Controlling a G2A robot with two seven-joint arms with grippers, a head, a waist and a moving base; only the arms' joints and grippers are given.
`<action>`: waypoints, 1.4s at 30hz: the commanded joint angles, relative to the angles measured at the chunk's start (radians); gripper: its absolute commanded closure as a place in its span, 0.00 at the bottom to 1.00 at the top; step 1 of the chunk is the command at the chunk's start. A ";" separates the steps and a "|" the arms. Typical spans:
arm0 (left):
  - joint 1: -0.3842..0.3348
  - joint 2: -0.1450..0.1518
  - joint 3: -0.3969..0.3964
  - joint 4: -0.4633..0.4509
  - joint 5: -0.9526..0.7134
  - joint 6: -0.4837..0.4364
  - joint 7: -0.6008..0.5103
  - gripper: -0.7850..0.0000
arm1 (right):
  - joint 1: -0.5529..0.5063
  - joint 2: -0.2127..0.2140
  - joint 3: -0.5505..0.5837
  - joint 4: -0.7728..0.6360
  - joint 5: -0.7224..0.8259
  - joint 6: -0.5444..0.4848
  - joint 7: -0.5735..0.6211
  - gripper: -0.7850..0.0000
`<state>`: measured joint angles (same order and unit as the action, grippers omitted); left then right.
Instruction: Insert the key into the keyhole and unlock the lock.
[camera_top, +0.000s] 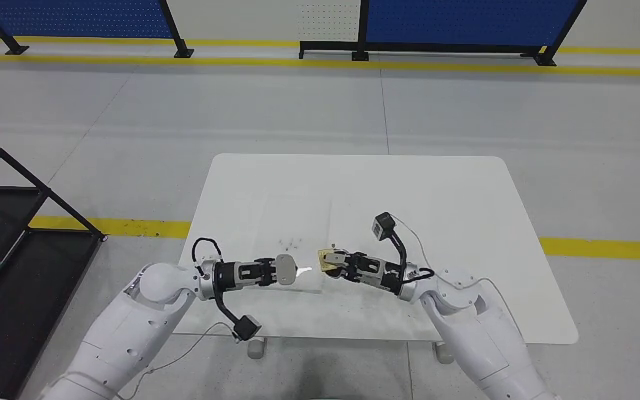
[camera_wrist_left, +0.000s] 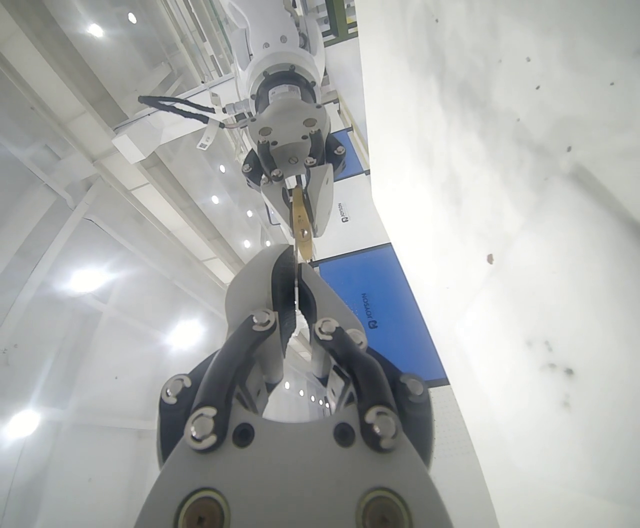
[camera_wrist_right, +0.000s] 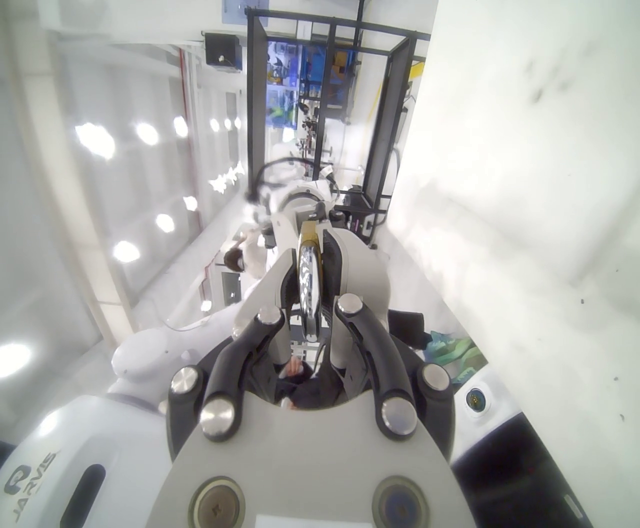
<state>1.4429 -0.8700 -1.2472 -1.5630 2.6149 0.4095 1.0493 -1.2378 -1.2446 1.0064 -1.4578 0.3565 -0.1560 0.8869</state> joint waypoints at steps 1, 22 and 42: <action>0.001 0.000 -0.001 -0.003 0.005 0.002 -0.009 1.00 | -0.002 0.000 0.000 -0.002 0.001 0.003 -0.012 1.00; 0.009 -0.007 0.008 -0.021 0.037 0.000 -0.089 1.00 | -0.009 -0.006 -0.018 -0.017 -0.017 0.001 -0.102 1.00; 0.005 -0.010 0.010 -0.015 0.042 0.000 -0.096 1.00 | -0.010 -0.006 -0.026 -0.024 -0.023 -0.007 -0.092 1.00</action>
<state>1.4477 -0.8802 -1.2374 -1.5785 2.6573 0.4091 0.9532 -1.2475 -1.2503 0.9806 -1.4817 0.3335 -0.1636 0.7944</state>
